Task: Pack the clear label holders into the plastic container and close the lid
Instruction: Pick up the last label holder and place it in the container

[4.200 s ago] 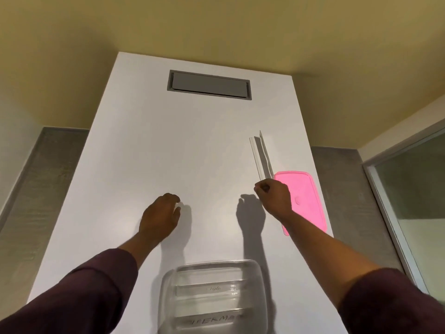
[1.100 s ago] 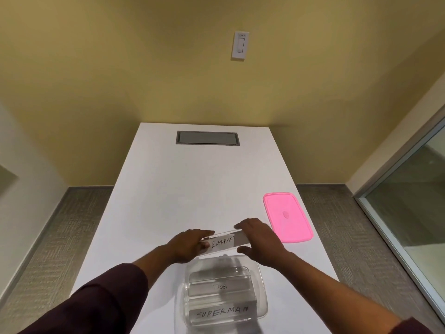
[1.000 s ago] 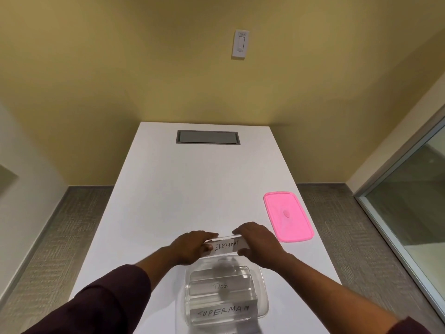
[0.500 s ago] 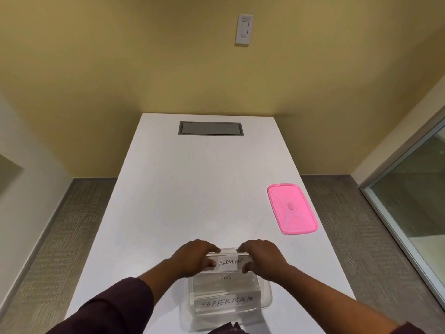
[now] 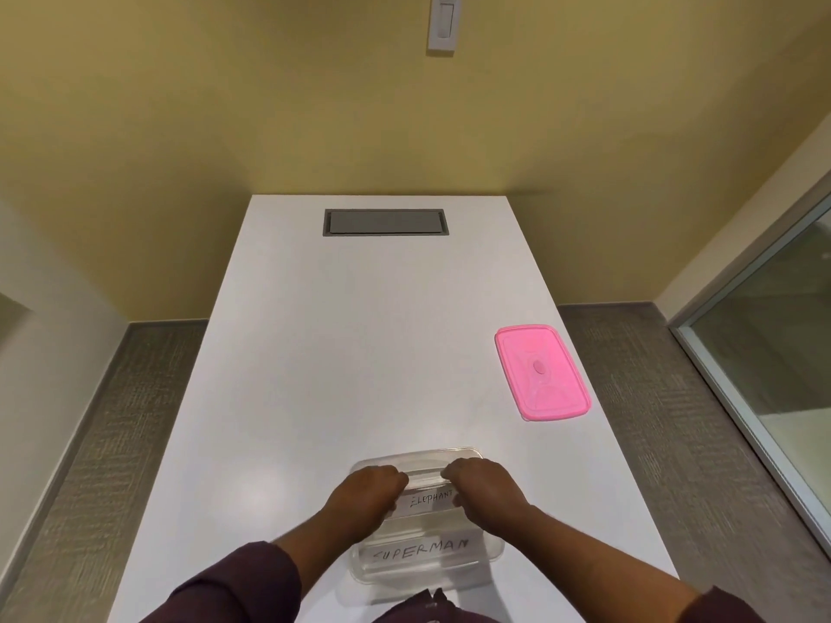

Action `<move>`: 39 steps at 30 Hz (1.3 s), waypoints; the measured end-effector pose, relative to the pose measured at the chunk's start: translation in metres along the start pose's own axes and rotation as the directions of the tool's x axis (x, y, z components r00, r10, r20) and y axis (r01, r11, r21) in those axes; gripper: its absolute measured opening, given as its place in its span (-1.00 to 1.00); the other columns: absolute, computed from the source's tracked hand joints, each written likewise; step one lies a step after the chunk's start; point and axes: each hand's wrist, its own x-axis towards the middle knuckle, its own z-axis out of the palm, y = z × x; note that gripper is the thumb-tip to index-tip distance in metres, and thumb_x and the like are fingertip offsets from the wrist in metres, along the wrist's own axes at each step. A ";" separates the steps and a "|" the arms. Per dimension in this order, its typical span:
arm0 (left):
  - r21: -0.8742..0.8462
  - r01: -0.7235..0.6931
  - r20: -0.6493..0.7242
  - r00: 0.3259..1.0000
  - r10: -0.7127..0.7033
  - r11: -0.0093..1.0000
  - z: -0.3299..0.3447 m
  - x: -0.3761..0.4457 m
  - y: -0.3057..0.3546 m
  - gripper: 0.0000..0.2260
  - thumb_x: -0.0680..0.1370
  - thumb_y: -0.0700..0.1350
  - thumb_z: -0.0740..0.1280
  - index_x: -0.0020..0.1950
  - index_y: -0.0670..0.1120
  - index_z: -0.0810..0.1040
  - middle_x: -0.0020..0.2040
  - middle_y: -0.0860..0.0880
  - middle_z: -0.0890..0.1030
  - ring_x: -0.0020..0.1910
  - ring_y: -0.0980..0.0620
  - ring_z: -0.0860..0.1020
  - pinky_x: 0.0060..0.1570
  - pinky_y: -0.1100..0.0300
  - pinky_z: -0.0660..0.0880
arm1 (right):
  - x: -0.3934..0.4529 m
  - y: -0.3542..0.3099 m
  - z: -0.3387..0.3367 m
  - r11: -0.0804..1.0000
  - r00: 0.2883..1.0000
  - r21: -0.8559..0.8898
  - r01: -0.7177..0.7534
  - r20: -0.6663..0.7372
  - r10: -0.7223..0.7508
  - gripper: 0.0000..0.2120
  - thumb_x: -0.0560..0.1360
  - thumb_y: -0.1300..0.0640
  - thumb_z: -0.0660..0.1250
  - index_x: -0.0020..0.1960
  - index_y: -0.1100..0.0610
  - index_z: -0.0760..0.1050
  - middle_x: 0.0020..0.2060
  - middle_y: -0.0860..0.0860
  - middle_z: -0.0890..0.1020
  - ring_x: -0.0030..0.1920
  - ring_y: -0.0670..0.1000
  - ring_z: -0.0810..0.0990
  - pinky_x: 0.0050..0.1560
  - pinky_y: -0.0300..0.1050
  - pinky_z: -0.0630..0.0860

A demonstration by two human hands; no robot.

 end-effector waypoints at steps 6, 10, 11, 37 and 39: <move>0.001 0.062 0.014 0.998 -0.062 0.998 0.009 0.003 0.005 -0.83 0.57 -0.22 0.19 0.13 -0.13 0.47 0.10 -0.14 0.59 0.05 -0.14 0.57 -0.04 0.00 0.47 | 0.003 -0.004 0.012 0.999 1.000 -0.051 -0.003 0.020 0.004 -0.78 0.48 0.34 0.21 0.04 0.12 0.52 -0.01 0.10 0.66 0.00 0.23 0.62 -0.15 -0.02 0.43; -0.021 0.111 0.011 0.994 -0.111 0.994 0.015 0.004 0.008 -0.83 0.57 -0.22 0.20 0.15 -0.10 0.45 0.10 -0.12 0.58 0.05 -0.12 0.58 -0.05 0.01 0.49 | 0.008 -0.005 0.016 0.997 0.999 -0.076 0.006 0.037 -0.003 -0.78 0.51 0.33 0.21 0.08 0.13 0.52 0.02 0.11 0.66 0.01 0.23 0.62 -0.12 0.01 0.46; -0.028 0.120 0.010 0.993 -0.120 0.992 0.017 0.004 0.008 -0.83 0.57 -0.22 0.21 0.16 -0.10 0.45 0.10 -0.11 0.58 0.05 -0.12 0.58 -0.06 0.01 0.49 | 0.010 -0.005 0.017 0.996 0.999 -0.084 0.008 0.043 -0.004 -0.78 0.51 0.33 0.21 0.08 0.13 0.52 0.02 0.11 0.66 0.01 0.23 0.63 -0.14 0.01 0.45; -0.031 0.189 0.041 0.981 -0.188 0.981 0.030 0.007 0.000 -0.78 0.54 -0.32 0.24 0.16 -0.12 0.44 0.12 -0.11 0.53 0.08 -0.15 0.56 -0.12 -0.04 0.52 | 0.020 0.003 0.033 1.000 0.999 -0.007 0.011 0.043 -0.010 -0.70 0.56 0.20 0.26 0.28 0.07 0.48 0.19 0.04 0.60 0.15 0.18 0.61 0.03 0.06 0.58; -0.033 0.177 0.026 0.984 -0.176 0.984 0.028 0.003 0.000 -0.79 0.56 -0.28 0.25 0.17 -0.12 0.44 0.14 -0.10 0.53 0.10 -0.15 0.55 -0.10 -0.04 0.52 | 0.017 0.006 0.031 1.000 1.000 0.022 0.013 0.014 -0.013 -0.64 0.58 0.14 0.28 0.37 0.04 0.46 0.27 0.01 0.58 0.21 0.15 0.59 0.11 0.06 0.58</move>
